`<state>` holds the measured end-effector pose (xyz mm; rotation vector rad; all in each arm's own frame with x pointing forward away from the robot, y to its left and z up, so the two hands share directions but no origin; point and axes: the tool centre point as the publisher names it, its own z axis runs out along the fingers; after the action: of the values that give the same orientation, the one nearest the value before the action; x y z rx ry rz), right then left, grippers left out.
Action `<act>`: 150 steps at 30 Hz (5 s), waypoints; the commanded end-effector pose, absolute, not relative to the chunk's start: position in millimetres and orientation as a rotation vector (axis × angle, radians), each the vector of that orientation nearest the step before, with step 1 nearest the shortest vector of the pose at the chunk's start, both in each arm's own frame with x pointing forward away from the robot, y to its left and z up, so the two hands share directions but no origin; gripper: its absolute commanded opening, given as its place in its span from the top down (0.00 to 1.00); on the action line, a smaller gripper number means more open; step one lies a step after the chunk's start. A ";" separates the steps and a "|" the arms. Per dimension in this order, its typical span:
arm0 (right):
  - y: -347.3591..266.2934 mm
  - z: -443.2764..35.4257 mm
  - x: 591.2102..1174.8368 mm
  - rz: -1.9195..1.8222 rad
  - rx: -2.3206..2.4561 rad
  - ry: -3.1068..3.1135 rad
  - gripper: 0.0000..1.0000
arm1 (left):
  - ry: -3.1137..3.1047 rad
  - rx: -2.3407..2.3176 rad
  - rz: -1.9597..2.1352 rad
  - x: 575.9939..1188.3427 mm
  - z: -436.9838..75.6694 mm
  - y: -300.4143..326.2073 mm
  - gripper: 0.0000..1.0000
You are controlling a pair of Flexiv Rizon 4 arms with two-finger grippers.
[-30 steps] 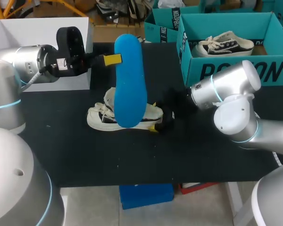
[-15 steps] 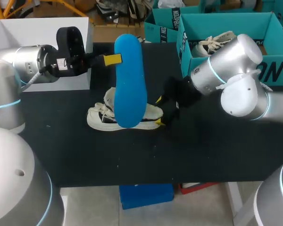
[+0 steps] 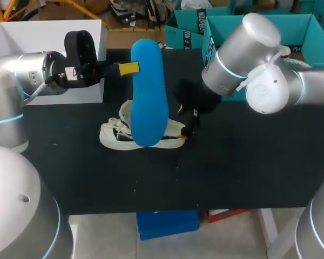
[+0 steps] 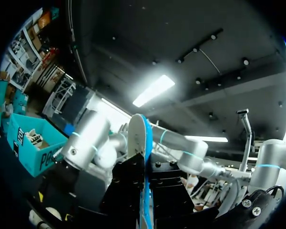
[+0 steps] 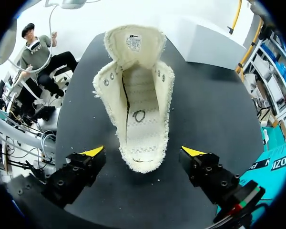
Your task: Take the shoe out of the shoebox, open the shoe tongue, remove and reinsert the insole, then place the shoe into the shoebox
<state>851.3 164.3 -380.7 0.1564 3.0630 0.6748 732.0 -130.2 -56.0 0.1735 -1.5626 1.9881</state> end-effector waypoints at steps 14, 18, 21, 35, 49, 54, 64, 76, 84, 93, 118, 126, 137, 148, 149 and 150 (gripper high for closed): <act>184.9 -371.6 864.6 0.243 0.093 3.144 0.00 | -1.563 0.174 1.990 731.0 -57.1 -130.7 1.00; 188.7 -370.7 865.6 0.225 0.082 3.146 0.00 | -1.563 0.174 1.990 731.0 -57.1 -130.7 1.00; 192.3 -370.9 866.4 0.212 0.070 3.148 0.00 | -1.563 0.174 1.990 731.0 -57.1 -130.7 1.00; 197.8 -373.4 867.3 0.196 0.044 3.153 0.00 | -1.563 0.174 1.990 731.0 -57.1 -130.7 1.00; 191.1 -371.7 861.9 0.269 0.052 3.131 0.00 | -1.563 0.174 1.990 731.0 -57.1 -130.7 1.00; 186.7 -371.5 859.3 0.333 0.044 3.116 0.00 | -1.563 0.174 1.990 731.0 -57.1 -130.7 1.00; 173.7 -371.8 854.6 0.593 0.048 3.043 0.00 | -1.563 0.174 1.990 731.0 -57.1 -130.7 1.00; 154.5 -387.8 850.9 0.838 0.106 2.950 0.00 | -1.563 0.174 1.990 731.0 -57.1 -130.7 1.00; 147.5 -397.6 851.4 0.927 0.131 2.908 0.00 | -1.563 0.174 1.990 731.0 -57.1 -130.7 1.00; 145.1 -410.6 855.3 1.015 0.127 2.877 0.00 | -1.563 0.174 1.990 731.0 -57.1 -130.7 1.00; 138.1 -419.4 859.0 0.984 0.189 2.913 0.00 | -1.563 0.174 1.990 731.0 -57.1 -130.7 1.00; 141.7 -407.8 861.0 0.774 0.185 2.991 0.00 | -1.563 0.174 1.990 731.0 -57.1 -130.7 1.00; 147.0 -388.4 871.9 0.544 0.127 3.059 0.00 | -1.563 0.174 1.990 731.0 -57.1 -130.7 1.00; 160.9 -371.4 884.1 0.317 0.075 3.120 0.00 | -1.563 0.174 1.990 731.0 -57.1 -130.7 1.00; 162.8 -370.4 885.5 0.299 0.071 3.125 0.00 | -1.563 0.174 1.990 731.0 -57.1 -130.7 1.00; 164.6 -369.9 887.1 0.276 0.069 3.132 0.00 | -1.563 0.174 1.990 731.0 -57.1 -130.7 1.00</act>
<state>879.6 156.6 -372.0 0.0686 3.0770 0.5536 732.1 -130.6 -56.1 0.1739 -1.5625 1.9878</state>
